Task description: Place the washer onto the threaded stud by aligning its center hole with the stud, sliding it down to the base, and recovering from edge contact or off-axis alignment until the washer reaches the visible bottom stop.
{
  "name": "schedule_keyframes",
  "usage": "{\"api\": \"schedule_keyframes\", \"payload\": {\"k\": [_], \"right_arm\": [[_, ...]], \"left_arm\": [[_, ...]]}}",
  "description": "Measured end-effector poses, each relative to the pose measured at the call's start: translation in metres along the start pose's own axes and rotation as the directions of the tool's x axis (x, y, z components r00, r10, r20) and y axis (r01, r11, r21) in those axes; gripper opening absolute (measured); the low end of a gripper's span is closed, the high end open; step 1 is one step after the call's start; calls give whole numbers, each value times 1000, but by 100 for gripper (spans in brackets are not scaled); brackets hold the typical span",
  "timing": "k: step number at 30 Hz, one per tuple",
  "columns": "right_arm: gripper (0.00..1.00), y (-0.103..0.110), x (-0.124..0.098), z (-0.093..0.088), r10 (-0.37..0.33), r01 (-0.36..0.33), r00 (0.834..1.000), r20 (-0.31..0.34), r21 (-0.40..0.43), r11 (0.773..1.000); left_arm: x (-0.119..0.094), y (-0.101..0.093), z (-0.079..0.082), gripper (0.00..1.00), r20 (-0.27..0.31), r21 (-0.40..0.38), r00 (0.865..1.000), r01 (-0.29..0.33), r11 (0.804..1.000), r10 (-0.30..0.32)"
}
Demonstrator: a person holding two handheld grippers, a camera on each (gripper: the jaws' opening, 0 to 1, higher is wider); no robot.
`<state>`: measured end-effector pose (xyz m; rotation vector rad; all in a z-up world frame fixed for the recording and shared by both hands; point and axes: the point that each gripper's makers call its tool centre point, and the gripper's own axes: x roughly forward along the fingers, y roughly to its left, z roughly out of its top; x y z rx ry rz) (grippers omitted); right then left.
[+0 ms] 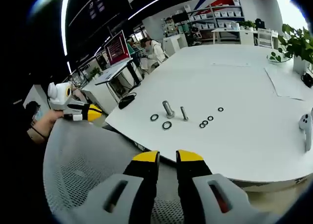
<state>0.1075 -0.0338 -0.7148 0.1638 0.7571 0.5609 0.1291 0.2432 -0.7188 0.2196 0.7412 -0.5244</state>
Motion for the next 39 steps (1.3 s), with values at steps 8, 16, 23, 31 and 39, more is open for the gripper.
{"api": "schedule_keyframes", "payload": {"k": [8,16,23,31,39], "right_arm": [[16,5,2,0,2,-2,1000,-5,1,1000],[16,5,2,-1,-3,3,1000,1,7,1000],[17,5,1,-1,-4,4,1000,8,15,1000],[17,6,1,-2,-3,3,1000,6,20,1000],[17,6,1,-2,0,0,1000,9,23,1000]], "left_arm": [[1,7,2,12,16,-7,1000,-1,1000,1],[3,7,0,21,7,18,1000,4,1000,-4],[1,9,0,21,11,23,1000,-20,1000,20],[0,11,-1,17,16,26,999,-34,999,34],[0,11,-2,14,6,39,999,-36,999,36]]}}
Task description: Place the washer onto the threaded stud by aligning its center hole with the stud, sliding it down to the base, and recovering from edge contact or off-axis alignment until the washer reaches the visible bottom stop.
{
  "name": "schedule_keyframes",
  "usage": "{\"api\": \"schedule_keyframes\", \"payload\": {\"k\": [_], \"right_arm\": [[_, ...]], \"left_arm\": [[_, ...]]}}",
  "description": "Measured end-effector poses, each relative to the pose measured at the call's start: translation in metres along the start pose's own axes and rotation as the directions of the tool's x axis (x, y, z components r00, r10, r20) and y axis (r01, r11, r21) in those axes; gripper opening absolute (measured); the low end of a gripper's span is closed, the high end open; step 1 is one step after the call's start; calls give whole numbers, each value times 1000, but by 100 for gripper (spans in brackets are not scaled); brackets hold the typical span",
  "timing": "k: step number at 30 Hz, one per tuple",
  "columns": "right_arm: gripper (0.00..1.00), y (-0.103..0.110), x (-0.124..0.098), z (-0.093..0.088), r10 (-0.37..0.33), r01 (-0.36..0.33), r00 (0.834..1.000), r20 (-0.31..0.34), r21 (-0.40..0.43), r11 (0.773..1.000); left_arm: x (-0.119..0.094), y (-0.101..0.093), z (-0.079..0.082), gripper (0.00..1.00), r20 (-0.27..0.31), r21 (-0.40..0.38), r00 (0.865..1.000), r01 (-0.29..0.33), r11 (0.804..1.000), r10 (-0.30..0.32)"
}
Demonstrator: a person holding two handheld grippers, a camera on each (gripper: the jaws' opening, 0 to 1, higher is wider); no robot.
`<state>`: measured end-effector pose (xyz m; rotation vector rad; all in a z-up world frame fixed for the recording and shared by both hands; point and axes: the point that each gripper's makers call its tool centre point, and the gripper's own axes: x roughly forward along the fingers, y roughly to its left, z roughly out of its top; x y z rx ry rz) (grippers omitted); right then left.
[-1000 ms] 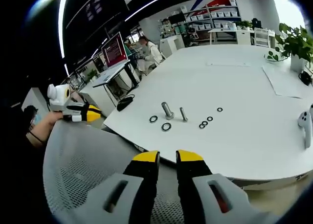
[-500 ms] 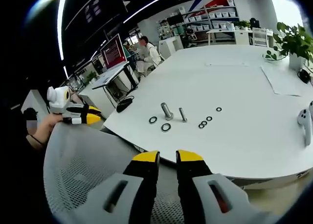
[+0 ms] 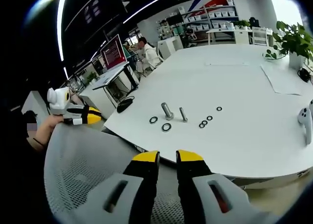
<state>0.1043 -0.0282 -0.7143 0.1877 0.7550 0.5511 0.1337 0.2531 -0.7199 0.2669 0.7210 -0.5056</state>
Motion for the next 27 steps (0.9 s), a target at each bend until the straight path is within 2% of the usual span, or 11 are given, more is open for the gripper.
{"api": "schedule_keyframes", "payload": {"k": [27], "right_arm": [[17,0,0,-1,-4,4,1000,1,14,1000]], "left_arm": [[0,0,-1,9,-6,16,1000,-1,1000,1]]}}
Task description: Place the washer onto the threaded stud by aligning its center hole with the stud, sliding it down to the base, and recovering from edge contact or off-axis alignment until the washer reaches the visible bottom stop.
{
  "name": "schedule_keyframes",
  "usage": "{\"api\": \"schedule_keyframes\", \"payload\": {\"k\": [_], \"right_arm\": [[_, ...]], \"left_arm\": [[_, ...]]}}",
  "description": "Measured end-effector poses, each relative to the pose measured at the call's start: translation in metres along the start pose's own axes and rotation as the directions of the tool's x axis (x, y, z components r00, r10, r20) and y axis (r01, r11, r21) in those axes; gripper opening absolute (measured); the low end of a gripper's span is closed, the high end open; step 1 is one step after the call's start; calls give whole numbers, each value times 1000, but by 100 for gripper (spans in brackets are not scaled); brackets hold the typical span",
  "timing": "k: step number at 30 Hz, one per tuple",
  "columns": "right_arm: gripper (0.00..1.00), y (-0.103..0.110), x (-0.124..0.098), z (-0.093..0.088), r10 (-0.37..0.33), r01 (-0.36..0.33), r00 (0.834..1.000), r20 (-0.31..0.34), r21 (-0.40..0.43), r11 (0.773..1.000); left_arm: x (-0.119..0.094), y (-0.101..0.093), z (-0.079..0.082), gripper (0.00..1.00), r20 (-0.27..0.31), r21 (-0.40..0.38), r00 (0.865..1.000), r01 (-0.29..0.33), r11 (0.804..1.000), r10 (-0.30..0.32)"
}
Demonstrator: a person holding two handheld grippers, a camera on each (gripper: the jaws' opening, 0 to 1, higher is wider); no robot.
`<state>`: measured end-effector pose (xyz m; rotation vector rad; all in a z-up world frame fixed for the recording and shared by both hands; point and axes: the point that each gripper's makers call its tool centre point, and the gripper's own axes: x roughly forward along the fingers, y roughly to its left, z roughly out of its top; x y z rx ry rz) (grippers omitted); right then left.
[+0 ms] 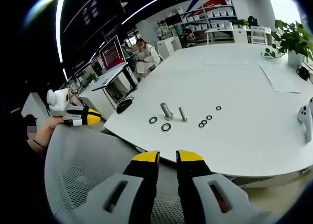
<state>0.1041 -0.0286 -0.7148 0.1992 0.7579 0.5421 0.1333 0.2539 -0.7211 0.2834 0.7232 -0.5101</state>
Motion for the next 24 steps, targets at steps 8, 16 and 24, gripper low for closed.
{"api": "schedule_keyframes", "payload": {"k": [8,16,24], "right_arm": [[17,0,0,-2,2,-2,1000,-12,-2,1000],[17,1,0,-2,3,-3,1000,-9,0,1000],[17,2,0,-2,8,-8,1000,-10,-4,1000]], "left_arm": [[0,-1,-1,9,-6,7,1000,3,1000,-3],[0,-1,-2,8,-11,14,1000,3,1000,-3],[0,-1,-3,8,-21,19,1000,5,1000,-4]]}}
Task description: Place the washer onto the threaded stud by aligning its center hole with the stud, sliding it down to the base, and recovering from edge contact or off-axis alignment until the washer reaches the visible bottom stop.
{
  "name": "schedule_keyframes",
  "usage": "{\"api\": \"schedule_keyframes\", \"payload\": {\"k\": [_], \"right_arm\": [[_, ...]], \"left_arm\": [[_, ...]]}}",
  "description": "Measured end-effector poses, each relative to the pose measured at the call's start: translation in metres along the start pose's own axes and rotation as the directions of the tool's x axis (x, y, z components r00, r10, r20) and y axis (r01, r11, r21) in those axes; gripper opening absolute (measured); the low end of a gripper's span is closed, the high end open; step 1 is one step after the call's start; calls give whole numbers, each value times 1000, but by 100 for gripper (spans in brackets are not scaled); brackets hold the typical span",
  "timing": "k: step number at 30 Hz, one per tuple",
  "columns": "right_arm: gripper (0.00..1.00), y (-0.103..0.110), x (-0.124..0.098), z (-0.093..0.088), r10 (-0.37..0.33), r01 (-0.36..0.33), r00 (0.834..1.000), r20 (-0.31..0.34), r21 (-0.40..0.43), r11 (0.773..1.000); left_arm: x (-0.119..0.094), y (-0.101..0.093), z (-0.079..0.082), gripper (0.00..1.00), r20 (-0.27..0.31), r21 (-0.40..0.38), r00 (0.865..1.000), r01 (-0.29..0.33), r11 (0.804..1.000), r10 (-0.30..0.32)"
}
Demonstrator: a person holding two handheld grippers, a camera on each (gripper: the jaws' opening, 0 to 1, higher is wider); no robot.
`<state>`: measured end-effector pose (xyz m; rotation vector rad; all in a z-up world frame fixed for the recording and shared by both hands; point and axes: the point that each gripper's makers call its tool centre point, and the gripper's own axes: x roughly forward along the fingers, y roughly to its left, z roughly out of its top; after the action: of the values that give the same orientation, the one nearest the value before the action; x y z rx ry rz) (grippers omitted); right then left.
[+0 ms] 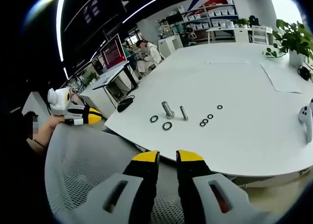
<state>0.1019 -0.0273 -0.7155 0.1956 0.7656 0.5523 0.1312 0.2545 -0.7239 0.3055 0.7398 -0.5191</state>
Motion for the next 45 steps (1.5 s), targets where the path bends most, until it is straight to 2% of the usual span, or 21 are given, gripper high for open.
{"api": "schedule_keyframes", "payload": {"k": [13,16,18,23,26,29,34,38,42,45], "right_arm": [[22,2,1,-2,9,-9,1000,-19,-12,1000],[22,7,2,-2,40,-41,999,-30,-35,999],[21,7,0,2,40,-40,999,0,-42,998],[20,11,1,1,41,-44,999,-34,-90,995],[21,14,1,2,67,-70,997,-31,-107,992],[21,18,1,-1,102,-111,993,-61,-149,983],[21,25,2,-8,172,-217,967,-190,-254,942],[21,20,10,-2,178,-240,958,-225,-293,925],[21,6,22,-1,151,-246,948,-281,-344,906],[22,-2,33,3,144,-251,942,-302,-353,902]], "left_arm": [[0,2,2,7,11,-1,1000,-6,1000,6],[0,2,2,7,12,0,1000,-7,1000,7],[0,2,2,7,12,0,1000,-8,1000,8],[0,4,2,7,14,-8,1000,-19,1000,19],[0,5,2,7,16,-9,1000,-23,1000,23],[0,5,2,7,15,-5,1000,-23,1000,23],[0,4,3,7,14,5,1000,-17,1000,17],[-1,4,4,6,24,1,999,-20,1000,20],[-1,5,5,6,32,-3,999,-24,1000,24],[-1,5,6,5,36,-4,999,-24,1000,24]]}}
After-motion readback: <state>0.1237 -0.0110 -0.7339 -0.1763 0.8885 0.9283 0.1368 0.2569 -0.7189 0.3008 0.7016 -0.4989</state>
